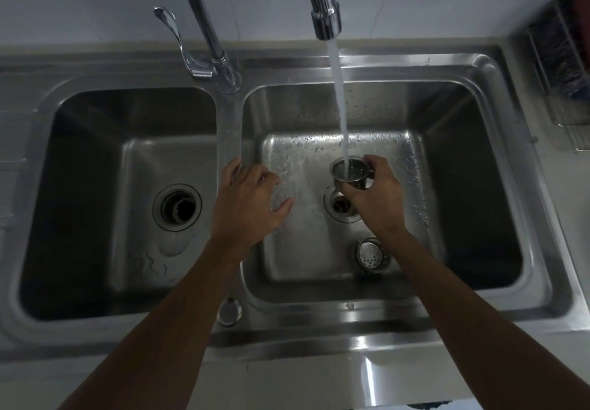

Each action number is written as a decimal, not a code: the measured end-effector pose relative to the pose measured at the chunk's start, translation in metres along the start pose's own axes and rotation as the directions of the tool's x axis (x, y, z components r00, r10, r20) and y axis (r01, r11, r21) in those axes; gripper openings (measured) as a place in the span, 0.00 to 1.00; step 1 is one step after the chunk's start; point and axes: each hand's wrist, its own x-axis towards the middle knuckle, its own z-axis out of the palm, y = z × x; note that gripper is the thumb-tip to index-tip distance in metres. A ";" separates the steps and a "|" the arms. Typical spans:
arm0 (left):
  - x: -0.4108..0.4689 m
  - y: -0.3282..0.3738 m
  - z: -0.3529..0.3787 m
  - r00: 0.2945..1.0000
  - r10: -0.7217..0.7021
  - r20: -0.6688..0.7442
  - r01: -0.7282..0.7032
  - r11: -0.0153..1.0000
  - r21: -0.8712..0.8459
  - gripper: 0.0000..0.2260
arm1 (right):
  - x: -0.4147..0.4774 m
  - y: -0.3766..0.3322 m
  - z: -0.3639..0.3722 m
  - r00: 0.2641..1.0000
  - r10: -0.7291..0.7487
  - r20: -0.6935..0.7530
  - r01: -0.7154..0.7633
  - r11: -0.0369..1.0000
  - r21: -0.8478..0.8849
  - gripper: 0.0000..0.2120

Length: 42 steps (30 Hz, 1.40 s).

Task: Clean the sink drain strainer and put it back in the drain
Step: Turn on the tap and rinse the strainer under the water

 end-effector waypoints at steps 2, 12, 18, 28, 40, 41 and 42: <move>0.000 0.000 -0.001 1.000 0.003 0.003 -0.003 1.000 -0.002 0.23 | 0.002 -0.003 0.002 0.989 0.107 0.104 -0.109 0.994 0.019 0.35; 0.000 0.001 -0.005 0.999 -0.012 0.030 0.012 1.000 -0.025 0.22 | 0.005 0.002 -0.008 0.507 0.564 0.652 -0.851 0.212 0.480 0.24; 0.000 0.002 -0.007 1.000 -0.016 0.021 0.017 0.999 -0.038 0.24 | -0.002 0.045 -0.051 0.560 0.629 0.540 -0.820 0.329 0.468 0.24; 0.000 0.000 -0.003 1.000 0.007 -0.004 -0.007 1.000 -0.019 0.23 | -0.027 0.039 -0.045 0.799 0.486 0.355 -0.418 0.872 -0.252 0.47; -0.001 0.001 -0.001 1.000 0.005 -0.027 -0.005 1.000 -0.028 0.23 | -0.050 0.005 0.050 0.781 0.220 0.585 0.196 0.803 -0.563 0.44; 0.000 0.001 -0.002 1.000 0.004 -0.023 -0.005 1.000 -0.025 0.23 | -0.050 0.003 0.050 0.779 0.232 0.582 0.193 0.795 -0.575 0.44; 0.000 0.002 -0.003 1.000 0.005 -0.018 -0.005 1.000 -0.029 0.23 | -0.050 0.001 0.050 0.776 0.244 0.582 0.193 0.787 -0.587 0.46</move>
